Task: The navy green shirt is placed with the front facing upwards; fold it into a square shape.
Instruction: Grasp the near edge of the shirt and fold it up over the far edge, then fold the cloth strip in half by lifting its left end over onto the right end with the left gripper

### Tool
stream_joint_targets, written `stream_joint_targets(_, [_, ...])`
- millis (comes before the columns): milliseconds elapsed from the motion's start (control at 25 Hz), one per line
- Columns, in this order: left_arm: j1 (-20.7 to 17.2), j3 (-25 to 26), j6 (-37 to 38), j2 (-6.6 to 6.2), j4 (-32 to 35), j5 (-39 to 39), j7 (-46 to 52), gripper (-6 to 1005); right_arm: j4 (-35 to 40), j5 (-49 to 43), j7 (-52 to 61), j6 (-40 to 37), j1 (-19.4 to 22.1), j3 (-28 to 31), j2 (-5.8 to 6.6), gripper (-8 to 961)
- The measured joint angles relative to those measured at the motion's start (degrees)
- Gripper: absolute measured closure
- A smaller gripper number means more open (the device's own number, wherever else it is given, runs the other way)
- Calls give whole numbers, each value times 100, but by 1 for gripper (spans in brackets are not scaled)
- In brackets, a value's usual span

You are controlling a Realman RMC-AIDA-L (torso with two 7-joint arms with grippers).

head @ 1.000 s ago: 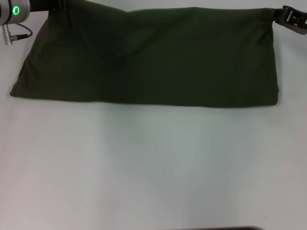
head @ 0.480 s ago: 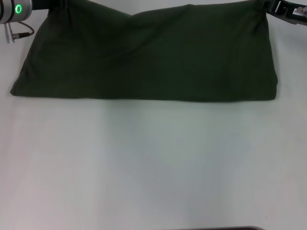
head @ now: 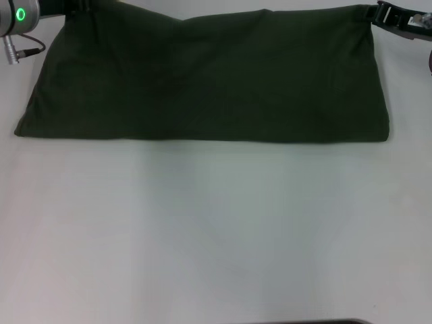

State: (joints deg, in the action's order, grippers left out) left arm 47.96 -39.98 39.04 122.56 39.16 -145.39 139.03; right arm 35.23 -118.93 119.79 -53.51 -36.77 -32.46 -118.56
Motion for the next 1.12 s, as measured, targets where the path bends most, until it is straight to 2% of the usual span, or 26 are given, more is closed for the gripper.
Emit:
stream_joint_targets(240, [-28,-20,-16,-5,25,-12,34,819,-57,-10,40,233,-70,-142,35,867])
stream_joint_targets(320, [-34,-7,-14,-5,27,-22,39,743,-73,-14,45,246,-90,-184,72,853])
stream_joint_targets(480, [-89,-3,-8,-5,43,-27,99,592,-109,-56,218,266,-102,-270,193,700])
stream_joint_targets(600, [-166,-18,37,-24,109,-19,165,560,-102,-129,433,165,-79,-316,303,598])
stream_joint_targets(680, [-242,-24,125,-23,290,10,169,540,-21,-116,453,-160,-56,-278,368,533])
stream_joint_targets(760, [-377,-26,425,1,664,42,167,529,78,-67,428,-653,-48,-230,454,469])
stream_joint_targets(840, [-486,-12,921,1,1043,80,152,530,151,-18,326,-1191,-53,-218,561,445])
stream_joint_targets(880, [-486,-12,921,1,1043,80,152,530,168,5,235,-1449,-62,-217,606,433])
stream_joint_targets(920, [-603,2,1532,-61,1383,192,135,530,172,15,169,-1613,-68,-215,625,421])
stream_joint_targets(1040, [-768,7,2189,-157,1714,375,122,530,184,244,-208,-2108,28,-166,616,343])
stream_joint_targets(1120, [-907,12,2589,-239,1935,493,117,529,184,332,-291,-2169,84,-162,595,278])
